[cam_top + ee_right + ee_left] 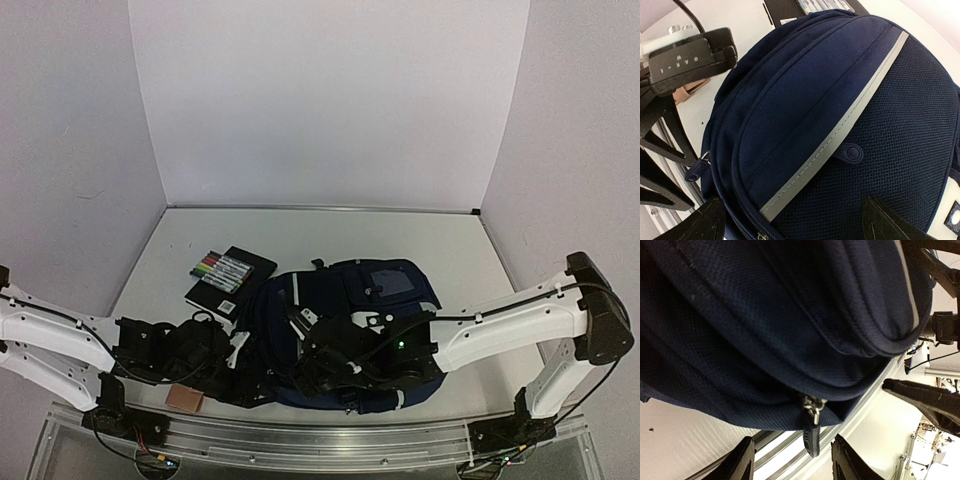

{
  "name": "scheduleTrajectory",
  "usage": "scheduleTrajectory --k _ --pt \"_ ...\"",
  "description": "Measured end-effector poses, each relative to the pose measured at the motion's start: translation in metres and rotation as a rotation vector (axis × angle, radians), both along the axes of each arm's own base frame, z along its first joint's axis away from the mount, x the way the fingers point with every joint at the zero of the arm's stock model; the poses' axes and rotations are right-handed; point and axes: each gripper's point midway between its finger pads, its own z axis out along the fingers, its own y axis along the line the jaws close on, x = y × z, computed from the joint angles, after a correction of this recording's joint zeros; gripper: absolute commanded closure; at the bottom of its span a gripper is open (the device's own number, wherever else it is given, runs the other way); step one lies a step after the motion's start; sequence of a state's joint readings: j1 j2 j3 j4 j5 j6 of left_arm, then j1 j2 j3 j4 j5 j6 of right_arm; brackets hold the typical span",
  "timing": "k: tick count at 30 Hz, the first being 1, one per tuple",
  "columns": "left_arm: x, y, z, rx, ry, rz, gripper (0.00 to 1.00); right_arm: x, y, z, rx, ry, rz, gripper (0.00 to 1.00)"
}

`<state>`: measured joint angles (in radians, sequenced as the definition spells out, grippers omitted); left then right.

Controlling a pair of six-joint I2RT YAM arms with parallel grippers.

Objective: Pack the student bag
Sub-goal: Unzip the student bag at the center of the board.

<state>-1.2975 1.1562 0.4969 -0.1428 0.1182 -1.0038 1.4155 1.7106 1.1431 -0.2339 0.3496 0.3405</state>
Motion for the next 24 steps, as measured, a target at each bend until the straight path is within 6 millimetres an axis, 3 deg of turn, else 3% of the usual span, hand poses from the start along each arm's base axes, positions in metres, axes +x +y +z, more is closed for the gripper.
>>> scheduleTrajectory --k 11,16,24 --pt "0.012 -0.003 0.014 -0.056 -0.053 0.059 0.7 0.001 0.0 -0.003 -0.008 -0.003 -0.003 0.09" --pt "0.014 -0.003 0.017 -0.065 -0.063 0.07 0.86 0.001 0.0 -0.006 -0.013 -0.002 -0.003 0.08" --pt "0.016 -0.002 0.013 -0.047 -0.064 0.076 1.0 -0.001 0.004 -0.008 -0.022 -0.007 0.009 0.06"
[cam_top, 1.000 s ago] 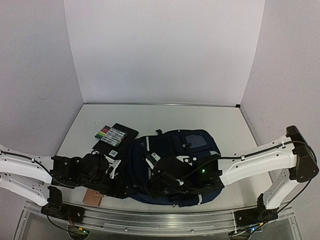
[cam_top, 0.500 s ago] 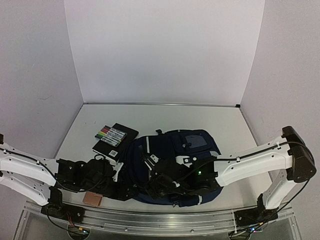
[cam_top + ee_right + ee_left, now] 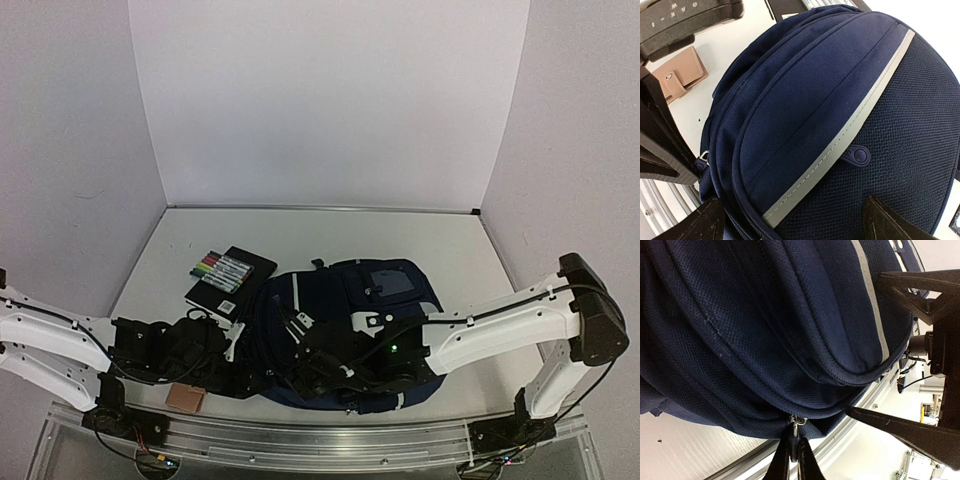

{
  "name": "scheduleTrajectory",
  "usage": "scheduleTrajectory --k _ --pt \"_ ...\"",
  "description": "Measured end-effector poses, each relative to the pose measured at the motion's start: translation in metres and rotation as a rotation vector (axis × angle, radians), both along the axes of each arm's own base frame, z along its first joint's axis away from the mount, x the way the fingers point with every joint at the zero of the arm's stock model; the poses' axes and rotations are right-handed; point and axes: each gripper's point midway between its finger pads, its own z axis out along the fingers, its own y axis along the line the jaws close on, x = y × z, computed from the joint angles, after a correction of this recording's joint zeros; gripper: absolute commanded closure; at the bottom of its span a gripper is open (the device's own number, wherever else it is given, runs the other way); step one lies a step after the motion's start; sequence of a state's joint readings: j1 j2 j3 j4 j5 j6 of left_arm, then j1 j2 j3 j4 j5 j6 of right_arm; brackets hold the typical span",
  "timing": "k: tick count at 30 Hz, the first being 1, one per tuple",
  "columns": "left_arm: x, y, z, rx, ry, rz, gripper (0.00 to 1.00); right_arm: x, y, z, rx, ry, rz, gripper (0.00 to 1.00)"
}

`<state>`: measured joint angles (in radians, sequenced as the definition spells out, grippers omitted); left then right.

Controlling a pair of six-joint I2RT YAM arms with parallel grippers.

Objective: Pack the student bag
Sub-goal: Unzip the student bag at the center of the board.

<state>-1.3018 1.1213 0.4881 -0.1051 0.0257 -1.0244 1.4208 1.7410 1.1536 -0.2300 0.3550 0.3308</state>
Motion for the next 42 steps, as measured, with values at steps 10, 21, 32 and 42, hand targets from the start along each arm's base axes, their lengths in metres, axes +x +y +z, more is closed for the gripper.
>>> scheduleTrajectory --k 10,21,32,42 --pt "0.003 0.006 0.005 -0.001 -0.011 0.023 1.0 0.0 0.013 -0.003 -0.022 -0.03 0.016 0.05" --pt "0.015 0.015 0.014 0.048 -0.02 0.122 1.0 0.008 0.025 0.003 -0.014 -0.108 -0.066 0.9" --pt "0.044 0.039 0.05 0.012 -0.028 0.323 1.0 0.008 0.011 0.02 0.058 -0.108 -0.095 1.0" --pt "0.084 0.039 0.066 0.039 -0.058 0.333 1.0 -0.001 -0.011 0.025 0.092 -0.063 -0.081 1.0"
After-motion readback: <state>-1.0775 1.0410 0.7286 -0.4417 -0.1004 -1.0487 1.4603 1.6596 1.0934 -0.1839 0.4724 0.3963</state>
